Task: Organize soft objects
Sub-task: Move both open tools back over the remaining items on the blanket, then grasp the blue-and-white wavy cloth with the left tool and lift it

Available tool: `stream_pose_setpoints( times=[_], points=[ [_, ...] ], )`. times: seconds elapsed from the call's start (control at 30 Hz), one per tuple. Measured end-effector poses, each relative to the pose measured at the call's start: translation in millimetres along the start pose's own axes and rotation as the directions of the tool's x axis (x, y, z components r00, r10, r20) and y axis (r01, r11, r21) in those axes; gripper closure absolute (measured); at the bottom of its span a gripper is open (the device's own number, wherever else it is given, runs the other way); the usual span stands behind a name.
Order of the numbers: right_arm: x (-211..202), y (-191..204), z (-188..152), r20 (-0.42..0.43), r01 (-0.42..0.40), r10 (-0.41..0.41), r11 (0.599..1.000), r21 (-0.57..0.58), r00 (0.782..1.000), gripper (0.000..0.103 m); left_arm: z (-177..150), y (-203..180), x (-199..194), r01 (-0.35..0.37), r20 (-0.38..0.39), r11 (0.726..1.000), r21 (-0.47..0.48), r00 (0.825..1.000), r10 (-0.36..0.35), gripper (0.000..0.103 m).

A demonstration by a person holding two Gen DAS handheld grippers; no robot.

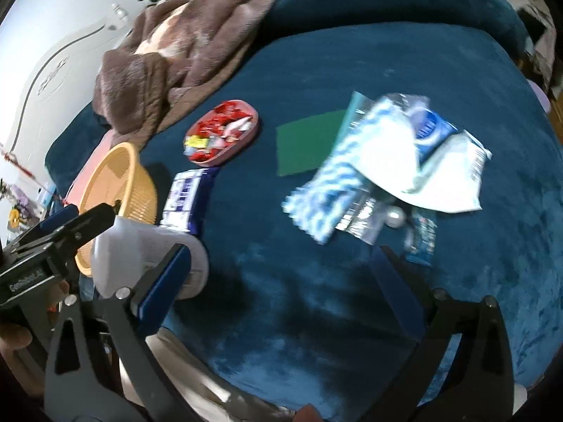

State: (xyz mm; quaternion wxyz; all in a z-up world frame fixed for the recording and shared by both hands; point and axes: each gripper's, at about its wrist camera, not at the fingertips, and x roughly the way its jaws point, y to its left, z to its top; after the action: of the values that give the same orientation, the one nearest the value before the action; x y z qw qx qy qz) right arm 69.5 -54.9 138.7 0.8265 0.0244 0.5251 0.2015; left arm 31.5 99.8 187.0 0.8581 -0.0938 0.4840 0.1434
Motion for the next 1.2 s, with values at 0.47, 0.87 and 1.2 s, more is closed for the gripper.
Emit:
stream_pose_setpoints(
  times=[0.47,0.87,1.2],
  points=[
    [-3,-93,-31,-0.040,0.076,-0.071,0.986,0.148,0.997,0.000,-17,-85,39,0.124,-0.097,0.986,0.108,0.989,-0.114,0.001],
    [5,-141,-37,-0.052,0.120,-0.111,0.968,0.219,0.992,0.000,-17,-147,104,0.132,-0.158,0.968,0.212,0.982,-0.099,0.015],
    [12,-160,-38,-0.059,0.119,-0.108,0.968,0.222,0.992,0.000,8,-181,158,0.155,-0.184,0.957,0.245,0.977,-0.111,0.095]
  ],
)
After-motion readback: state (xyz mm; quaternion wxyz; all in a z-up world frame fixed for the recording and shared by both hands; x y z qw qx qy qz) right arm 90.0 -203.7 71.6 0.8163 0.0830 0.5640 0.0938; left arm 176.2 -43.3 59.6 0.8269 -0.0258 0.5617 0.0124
